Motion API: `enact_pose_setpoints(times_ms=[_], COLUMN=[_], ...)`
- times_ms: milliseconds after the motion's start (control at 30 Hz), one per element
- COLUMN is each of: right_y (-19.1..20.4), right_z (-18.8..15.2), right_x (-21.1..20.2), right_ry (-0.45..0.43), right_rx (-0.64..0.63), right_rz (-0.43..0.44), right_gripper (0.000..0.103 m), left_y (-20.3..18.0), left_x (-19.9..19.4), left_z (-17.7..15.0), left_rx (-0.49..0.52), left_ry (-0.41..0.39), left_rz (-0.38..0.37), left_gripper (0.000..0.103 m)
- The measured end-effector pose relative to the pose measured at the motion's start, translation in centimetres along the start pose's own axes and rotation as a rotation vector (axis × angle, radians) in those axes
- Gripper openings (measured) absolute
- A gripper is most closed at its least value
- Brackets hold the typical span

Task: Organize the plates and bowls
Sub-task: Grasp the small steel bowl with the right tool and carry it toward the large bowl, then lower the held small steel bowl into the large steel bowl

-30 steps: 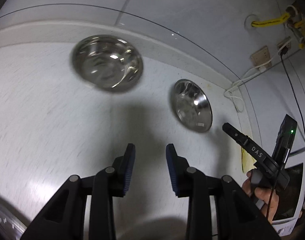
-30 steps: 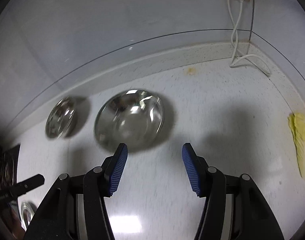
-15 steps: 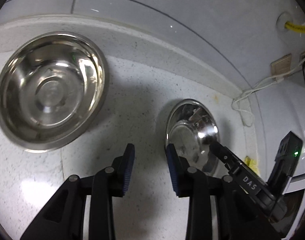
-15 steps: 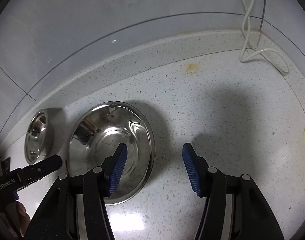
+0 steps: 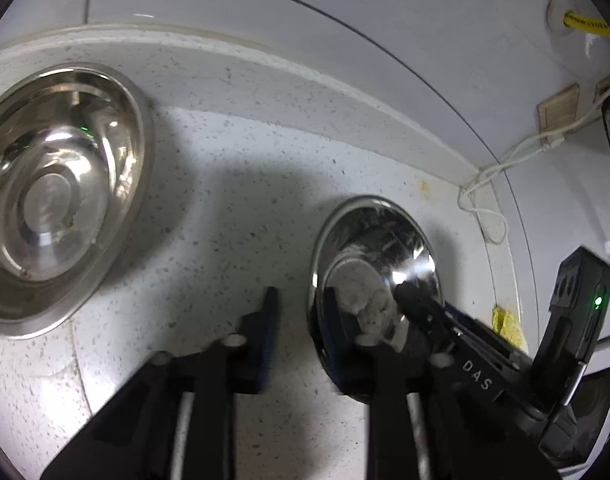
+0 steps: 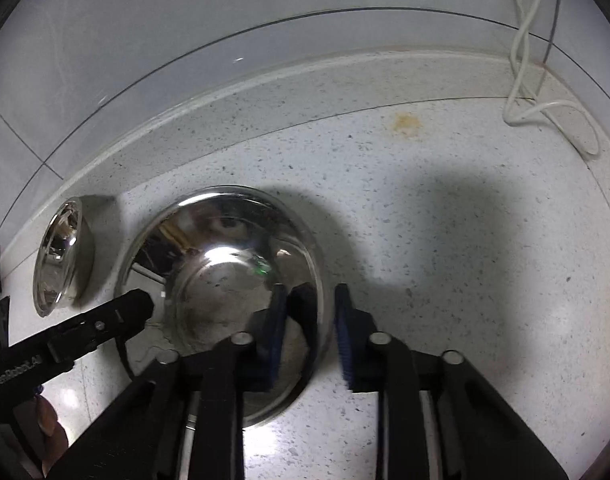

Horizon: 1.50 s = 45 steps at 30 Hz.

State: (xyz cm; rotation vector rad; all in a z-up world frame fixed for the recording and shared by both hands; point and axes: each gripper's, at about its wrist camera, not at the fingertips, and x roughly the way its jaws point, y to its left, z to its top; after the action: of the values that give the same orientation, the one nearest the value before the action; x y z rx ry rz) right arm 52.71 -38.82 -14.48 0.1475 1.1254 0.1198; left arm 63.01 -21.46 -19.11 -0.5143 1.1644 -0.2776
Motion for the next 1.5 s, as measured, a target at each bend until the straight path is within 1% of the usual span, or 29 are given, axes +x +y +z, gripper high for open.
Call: enact_pose_setpoints(times_ms=[67, 133, 200, 333, 467, 567, 667, 700, 767, 1000, 1133, 1200, 1400, 1500], right_y=[0.4, 0.7, 1.0, 1.3, 2.6, 3.5, 4.3, 4.5, 4.9, 6.5, 6.9, 7.0, 7.1, 7.5], right_z=[0.0, 0.0, 0.0, -0.1, 0.0, -0.6, -1.8, -2.2, -3.6, -7.7, -9.5, -10.1, -12.0, -13.3], right_x=[-0.2, -0.5, -1.1, -3.1, -6.6, -9.0, -11.4, -12.1, -13.7, -17.4, -19.3, -20.2, -22.1, -23.1], right_ry=[-0.013, -0.021, -0.03, -0.046, -0.103, -0.138, -0.162, -0.151, -0.16, -0.162, -0.171, -0.175, -0.191, -0.188], right_rx=[-0.017, -0.028, -0.035, -0.048, -0.076, -0.1, -0.129, -0.137, -0.16, -0.195, -0.201, -0.202, -0.216, -0.221], right_rz=[-0.015, -0.009, -0.011, 0.018, 0.059, 0.086, 0.113, 0.119, 0.131, 0.176, 0.184, 0.191, 0.216, 0.227], right_gripper=[0.017, 0.015, 0.014, 0.014, 0.014, 0.014, 0.014, 0.014, 0.013, 0.013, 0.013, 0.013, 0.013, 0.013], left_y=[-0.6, -1.1, -1.2, -2.1, -3.3, -4.1, -4.5, -4.5, -4.6, -5.4, -5.9, -6.3, -6.1, -5.8], left_x=[0.1, -0.3, -1.1, -4.2, -8.0, -10.7, -13.1, -13.9, -15.4, -20.2, -22.0, -23.1, -25.7, -26.4], left_z=[-0.2, -0.4, -0.6, -1.3, -2.5, -3.8, -5.7, -6.4, -7.8, -12.6, -14.6, -15.6, -19.2, -20.9], left_rx=[0.022, 0.032, 0.03, 0.044, 0.065, 0.071, 0.071, 0.071, 0.069, 0.106, 0.119, 0.136, 0.159, 0.162], left_ry=[-0.008, -0.017, -0.033, -0.096, -0.177, -0.23, -0.259, -0.265, -0.276, -0.347, -0.365, -0.387, -0.43, -0.432], left_rz=[0.013, 0.026, 0.024, 0.03, 0.041, 0.05, 0.064, 0.067, 0.075, 0.122, 0.121, 0.132, 0.151, 0.154], left_gripper=[0.011, 0.01, 0.01, 0.01, 0.011, 0.01, 0.011, 0.011, 0.011, 0.011, 0.011, 0.011, 0.011, 0.011])
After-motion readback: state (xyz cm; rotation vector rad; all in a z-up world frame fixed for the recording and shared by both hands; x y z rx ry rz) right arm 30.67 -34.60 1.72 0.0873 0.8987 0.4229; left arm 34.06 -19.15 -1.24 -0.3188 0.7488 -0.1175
